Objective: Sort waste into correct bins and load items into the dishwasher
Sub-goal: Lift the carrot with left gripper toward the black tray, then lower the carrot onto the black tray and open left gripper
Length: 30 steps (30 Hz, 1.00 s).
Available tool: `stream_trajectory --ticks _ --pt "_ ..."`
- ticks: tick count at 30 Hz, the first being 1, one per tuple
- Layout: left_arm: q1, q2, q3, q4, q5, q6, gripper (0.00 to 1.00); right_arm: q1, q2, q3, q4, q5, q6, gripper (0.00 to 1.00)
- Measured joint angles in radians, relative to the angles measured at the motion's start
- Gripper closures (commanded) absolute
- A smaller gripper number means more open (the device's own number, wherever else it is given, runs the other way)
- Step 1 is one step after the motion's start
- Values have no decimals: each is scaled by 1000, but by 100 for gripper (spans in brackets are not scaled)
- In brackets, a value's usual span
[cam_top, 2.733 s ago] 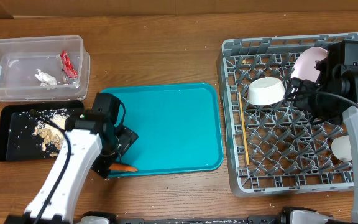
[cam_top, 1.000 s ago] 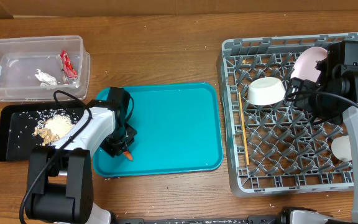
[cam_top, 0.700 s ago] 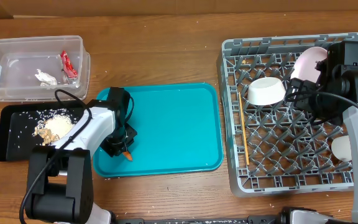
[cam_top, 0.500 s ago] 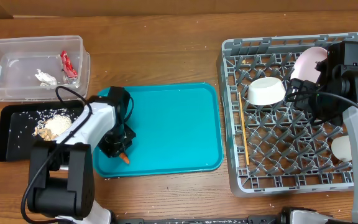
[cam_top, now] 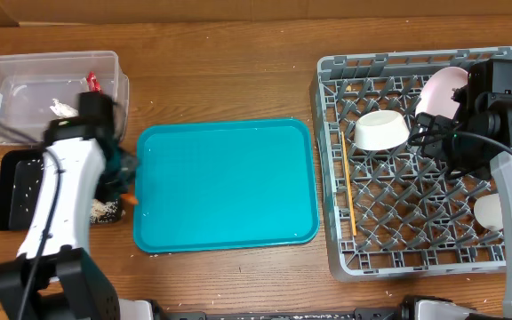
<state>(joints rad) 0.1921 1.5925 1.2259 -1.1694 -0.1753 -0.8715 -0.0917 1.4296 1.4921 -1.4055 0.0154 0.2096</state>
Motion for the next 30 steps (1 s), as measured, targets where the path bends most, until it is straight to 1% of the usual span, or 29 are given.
stream_trajectory --ticks 3,4,10,17,22,23,24,25,26,28,30 --pt "94 0 -1 43 -22 9 96 0 0 0 2 2 0 0" --pt "137 0 -3 88 -30 15 96 0 0 0 3 2 0 0" --pt "246 20 -9 238 -47 40 96 0 0 0 4 3 0 0" --pt "283 155 -9 378 -47 72 96 0 0 0 7 4 0 0" --pt "286 261 -11 407 -42 90 95 0 0 0 6 9 -1 0" --pt "286 272 -11 407 -39 90 92 0 0 0 7 10 -1 0" --pt "286 279 -12 407 -37 90 85 0 0 0 6 11 0 0" --pt "286 284 -13 407 -35 90 73 0 0 0 6 11 0 0" --pt "286 285 -13 407 -34 91 54 0 0 0 6 11 0 0" --pt "286 285 -13 408 -34 104 30 0 0 0 6 11 0 0" --pt "286 285 -13 404 -29 129 24 0 0 0 6 11 -1 0"
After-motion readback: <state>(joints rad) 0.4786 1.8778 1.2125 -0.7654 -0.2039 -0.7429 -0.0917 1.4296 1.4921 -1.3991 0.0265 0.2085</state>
